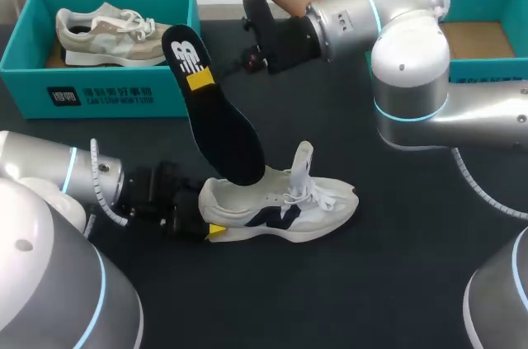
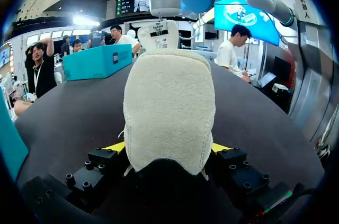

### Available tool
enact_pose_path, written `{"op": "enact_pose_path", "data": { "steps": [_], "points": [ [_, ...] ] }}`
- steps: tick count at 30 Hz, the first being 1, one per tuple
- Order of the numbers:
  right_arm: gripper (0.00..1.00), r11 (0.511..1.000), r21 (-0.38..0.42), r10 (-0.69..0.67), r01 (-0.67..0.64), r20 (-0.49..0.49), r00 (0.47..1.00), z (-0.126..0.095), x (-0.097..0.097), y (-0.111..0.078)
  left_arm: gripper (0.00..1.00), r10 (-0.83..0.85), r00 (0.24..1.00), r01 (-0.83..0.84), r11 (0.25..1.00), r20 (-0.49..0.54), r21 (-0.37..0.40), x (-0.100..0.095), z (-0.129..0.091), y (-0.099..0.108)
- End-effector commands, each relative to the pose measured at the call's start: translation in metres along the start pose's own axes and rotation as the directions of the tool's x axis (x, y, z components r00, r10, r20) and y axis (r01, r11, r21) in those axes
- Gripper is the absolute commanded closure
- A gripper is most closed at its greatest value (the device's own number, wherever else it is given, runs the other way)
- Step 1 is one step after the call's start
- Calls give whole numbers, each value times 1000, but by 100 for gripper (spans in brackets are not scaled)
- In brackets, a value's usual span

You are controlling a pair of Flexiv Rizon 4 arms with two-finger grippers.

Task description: Take the shoe out of the shoebox, open the shoe tongue, remove and reinsert the insole, then place the shoe into the shoebox

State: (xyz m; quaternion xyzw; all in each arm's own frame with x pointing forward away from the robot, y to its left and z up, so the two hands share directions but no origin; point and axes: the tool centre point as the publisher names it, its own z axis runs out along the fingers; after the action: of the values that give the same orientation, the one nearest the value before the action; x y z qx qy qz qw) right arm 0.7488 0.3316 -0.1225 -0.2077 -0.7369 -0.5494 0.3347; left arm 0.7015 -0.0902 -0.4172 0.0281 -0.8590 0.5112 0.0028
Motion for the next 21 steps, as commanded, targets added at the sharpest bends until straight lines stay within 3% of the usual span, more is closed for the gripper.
{"op": "enact_pose_path", "data": {
  "steps": [1,10,14,21],
  "points": [
    [100,998,-57,14,-14,0,1000,-7,18,4,100,-1,1000,1,1000,0,-4,2,3,2],
    [100,996,-51,76,-77,-15,997,-47,38,7,100,-1,1000,1,1000,0,-4,2,3,2],
    [100,993,-89,83,-82,6,997,-65,56,3,100,-1,1000,1,1000,0,-4,2,3,2],
    [100,991,-116,67,-64,23,998,-71,66,1,100,-1,1000,1,1000,0,-4,2,3,2]
  ]
}}
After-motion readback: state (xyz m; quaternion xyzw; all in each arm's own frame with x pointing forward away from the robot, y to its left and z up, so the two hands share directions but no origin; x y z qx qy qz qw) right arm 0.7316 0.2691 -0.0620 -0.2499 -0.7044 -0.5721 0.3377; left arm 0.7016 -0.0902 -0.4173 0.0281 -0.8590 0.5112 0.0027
